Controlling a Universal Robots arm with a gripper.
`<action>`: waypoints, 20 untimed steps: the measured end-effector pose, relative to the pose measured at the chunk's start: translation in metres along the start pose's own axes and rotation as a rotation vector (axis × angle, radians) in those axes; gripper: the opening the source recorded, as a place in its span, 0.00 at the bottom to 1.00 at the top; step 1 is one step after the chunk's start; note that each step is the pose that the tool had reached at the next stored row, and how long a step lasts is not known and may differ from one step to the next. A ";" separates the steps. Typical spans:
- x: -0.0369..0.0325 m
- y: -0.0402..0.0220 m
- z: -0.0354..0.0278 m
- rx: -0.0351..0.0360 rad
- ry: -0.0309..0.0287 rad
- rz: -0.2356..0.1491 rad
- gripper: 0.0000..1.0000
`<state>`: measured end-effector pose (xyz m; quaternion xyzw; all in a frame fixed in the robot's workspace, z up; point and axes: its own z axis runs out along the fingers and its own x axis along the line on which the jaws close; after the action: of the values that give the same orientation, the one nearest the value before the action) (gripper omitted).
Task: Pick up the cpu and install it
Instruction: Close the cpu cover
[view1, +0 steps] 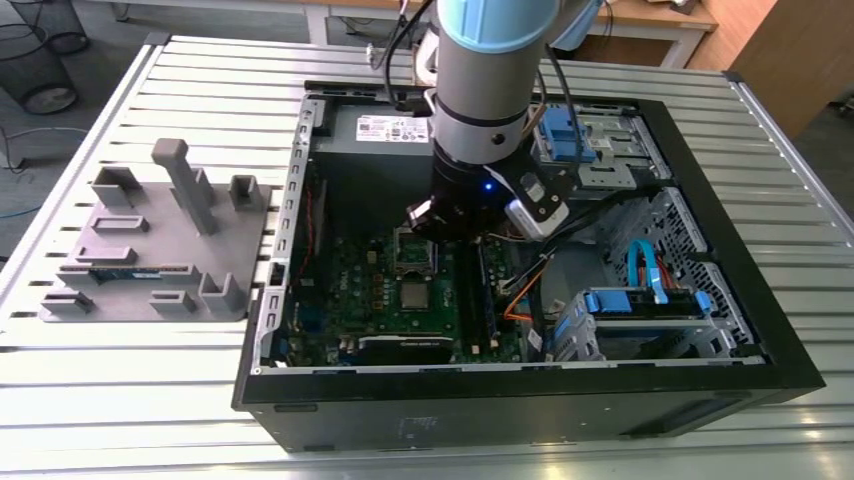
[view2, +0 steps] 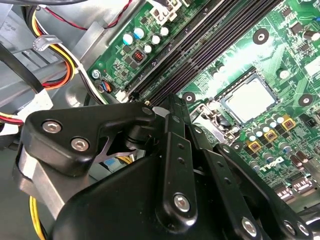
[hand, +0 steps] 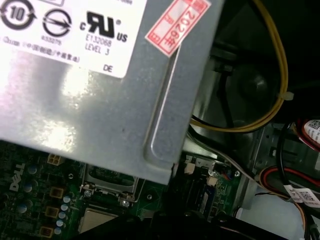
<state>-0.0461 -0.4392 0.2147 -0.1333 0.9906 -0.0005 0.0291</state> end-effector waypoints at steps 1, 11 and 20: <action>-0.0001 0.0001 0.0000 0.0000 0.0000 0.000 0.11; -0.0006 0.0002 -0.0001 -0.0002 -0.0001 -0.003 0.11; -0.0008 0.0002 -0.0024 -0.0004 -0.0002 -0.003 0.11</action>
<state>-0.0455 -0.4389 0.2172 -0.1347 0.9905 -0.0003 0.0292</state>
